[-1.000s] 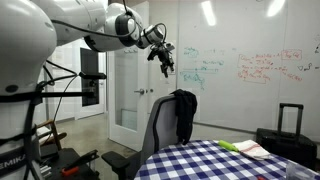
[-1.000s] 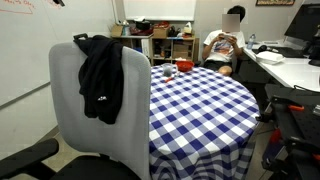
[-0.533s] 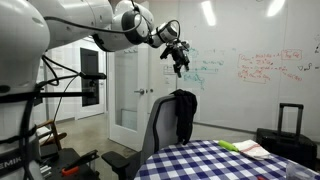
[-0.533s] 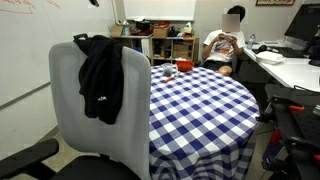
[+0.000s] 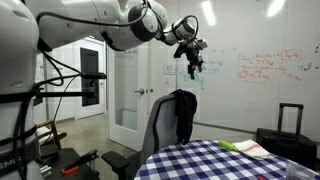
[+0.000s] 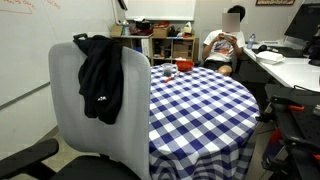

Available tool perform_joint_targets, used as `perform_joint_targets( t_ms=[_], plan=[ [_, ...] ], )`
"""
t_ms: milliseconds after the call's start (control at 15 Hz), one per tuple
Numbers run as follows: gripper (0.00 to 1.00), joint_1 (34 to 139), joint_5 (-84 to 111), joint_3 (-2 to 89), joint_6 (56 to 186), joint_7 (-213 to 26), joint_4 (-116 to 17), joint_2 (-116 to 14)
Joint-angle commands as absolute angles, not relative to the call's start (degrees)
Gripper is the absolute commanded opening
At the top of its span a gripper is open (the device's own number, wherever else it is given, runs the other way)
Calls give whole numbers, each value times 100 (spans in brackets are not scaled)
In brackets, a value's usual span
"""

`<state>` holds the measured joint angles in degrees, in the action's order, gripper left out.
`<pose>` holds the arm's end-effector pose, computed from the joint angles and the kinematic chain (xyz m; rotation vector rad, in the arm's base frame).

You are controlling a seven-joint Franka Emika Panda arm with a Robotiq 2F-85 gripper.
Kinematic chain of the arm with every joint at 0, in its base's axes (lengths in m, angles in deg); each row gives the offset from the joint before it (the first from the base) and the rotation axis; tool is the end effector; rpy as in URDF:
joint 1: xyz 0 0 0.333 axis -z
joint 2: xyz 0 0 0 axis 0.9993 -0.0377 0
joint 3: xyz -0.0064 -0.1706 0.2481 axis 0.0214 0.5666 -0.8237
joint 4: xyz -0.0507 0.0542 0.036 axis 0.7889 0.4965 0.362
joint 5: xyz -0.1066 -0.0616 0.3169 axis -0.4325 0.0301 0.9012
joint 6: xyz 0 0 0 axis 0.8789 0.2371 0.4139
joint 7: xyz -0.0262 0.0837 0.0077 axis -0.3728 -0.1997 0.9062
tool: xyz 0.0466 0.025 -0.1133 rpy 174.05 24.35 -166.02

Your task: Put the black t-shirt on the backrest of the grey chair

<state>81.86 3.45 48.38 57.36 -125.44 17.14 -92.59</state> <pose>0.6760 -0.0065 0.4102 2.5902 -0.9113 -0.1240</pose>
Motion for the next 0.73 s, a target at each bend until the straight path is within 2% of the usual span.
perform_joint_targets(
  t_ms=[0, 667],
  plan=[
    [100, 8485, 702, 4807, 5580, -12891, 1678, -9219],
    [100, 8766, 634, 4892, 5840, -12700, 1686, -9281]
  ],
)
